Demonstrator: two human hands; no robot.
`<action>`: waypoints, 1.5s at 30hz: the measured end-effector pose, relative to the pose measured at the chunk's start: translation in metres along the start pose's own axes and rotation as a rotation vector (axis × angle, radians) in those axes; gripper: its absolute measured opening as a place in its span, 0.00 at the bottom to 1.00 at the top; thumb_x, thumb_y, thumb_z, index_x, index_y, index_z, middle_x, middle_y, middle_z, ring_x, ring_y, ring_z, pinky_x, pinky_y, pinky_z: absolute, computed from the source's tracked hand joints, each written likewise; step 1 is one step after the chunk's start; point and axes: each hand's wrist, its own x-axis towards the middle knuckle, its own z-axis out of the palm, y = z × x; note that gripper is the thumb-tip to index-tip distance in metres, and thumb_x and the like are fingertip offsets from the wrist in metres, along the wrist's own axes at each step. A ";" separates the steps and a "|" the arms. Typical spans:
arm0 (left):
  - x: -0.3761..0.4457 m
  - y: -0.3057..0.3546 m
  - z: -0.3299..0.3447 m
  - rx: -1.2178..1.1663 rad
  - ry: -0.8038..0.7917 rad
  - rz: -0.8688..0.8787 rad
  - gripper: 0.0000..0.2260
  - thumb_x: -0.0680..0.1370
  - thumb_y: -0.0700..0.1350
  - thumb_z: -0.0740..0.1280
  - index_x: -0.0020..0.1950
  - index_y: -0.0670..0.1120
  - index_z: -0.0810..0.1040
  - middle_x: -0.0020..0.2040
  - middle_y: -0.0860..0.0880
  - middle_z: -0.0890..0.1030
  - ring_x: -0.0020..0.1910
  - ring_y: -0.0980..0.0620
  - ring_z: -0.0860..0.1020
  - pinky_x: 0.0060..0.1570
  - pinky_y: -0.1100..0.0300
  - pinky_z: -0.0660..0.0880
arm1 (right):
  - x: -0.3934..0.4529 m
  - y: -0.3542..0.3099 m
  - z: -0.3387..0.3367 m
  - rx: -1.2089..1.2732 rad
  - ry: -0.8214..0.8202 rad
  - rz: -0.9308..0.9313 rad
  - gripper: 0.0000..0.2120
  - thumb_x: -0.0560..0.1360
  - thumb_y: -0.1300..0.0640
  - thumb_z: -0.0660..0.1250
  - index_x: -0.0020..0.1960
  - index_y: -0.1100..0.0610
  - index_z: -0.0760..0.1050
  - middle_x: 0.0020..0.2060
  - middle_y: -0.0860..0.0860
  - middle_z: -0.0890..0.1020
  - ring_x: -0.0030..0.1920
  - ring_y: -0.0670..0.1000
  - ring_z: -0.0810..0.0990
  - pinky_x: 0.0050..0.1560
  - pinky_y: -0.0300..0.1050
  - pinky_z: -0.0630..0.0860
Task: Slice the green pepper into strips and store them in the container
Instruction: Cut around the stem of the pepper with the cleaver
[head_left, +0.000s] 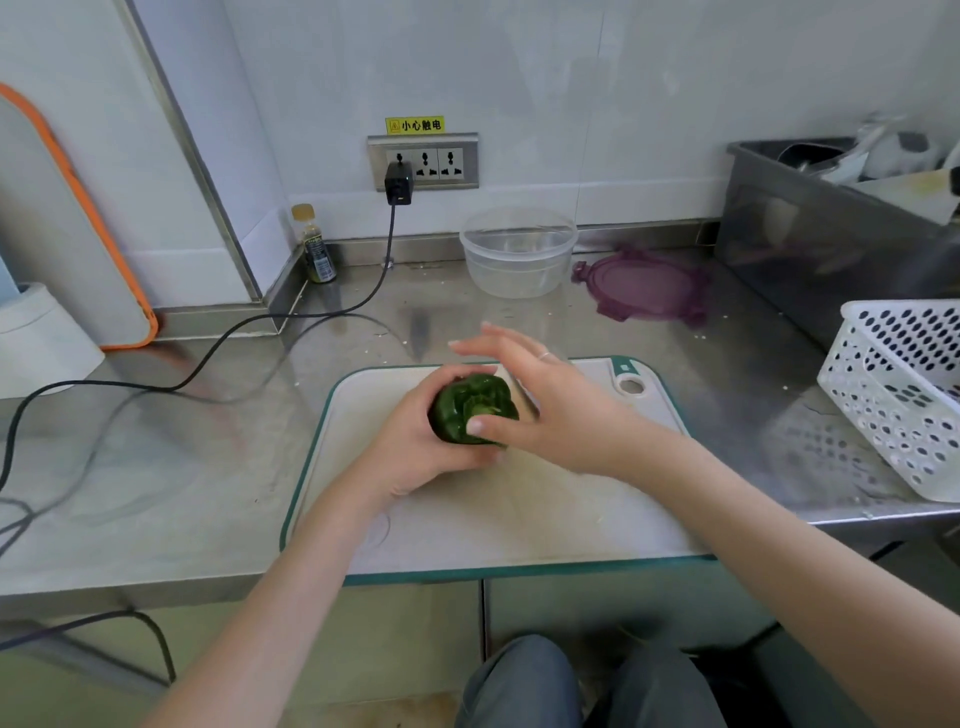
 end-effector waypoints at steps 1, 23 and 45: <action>-0.001 0.000 0.001 -0.018 0.002 -0.006 0.31 0.57 0.48 0.78 0.58 0.55 0.75 0.52 0.53 0.81 0.52 0.59 0.79 0.52 0.69 0.73 | 0.003 0.001 0.003 -0.011 -0.001 0.013 0.26 0.75 0.50 0.68 0.70 0.43 0.62 0.67 0.42 0.65 0.72 0.40 0.57 0.60 0.30 0.59; 0.002 -0.015 -0.003 -0.068 -0.052 -0.062 0.28 0.60 0.51 0.77 0.50 0.47 0.64 0.46 0.53 0.76 0.46 0.57 0.75 0.49 0.60 0.73 | 0.012 0.000 0.018 -0.175 0.056 0.056 0.15 0.79 0.58 0.61 0.65 0.52 0.71 0.49 0.54 0.78 0.47 0.53 0.77 0.47 0.46 0.73; 0.001 -0.009 -0.002 -0.015 -0.061 -0.071 0.30 0.60 0.41 0.79 0.53 0.43 0.65 0.52 0.48 0.77 0.46 0.60 0.77 0.47 0.65 0.76 | 0.013 0.002 -0.010 -0.199 -0.158 0.136 0.22 0.72 0.47 0.70 0.63 0.44 0.68 0.54 0.46 0.80 0.52 0.48 0.79 0.55 0.45 0.76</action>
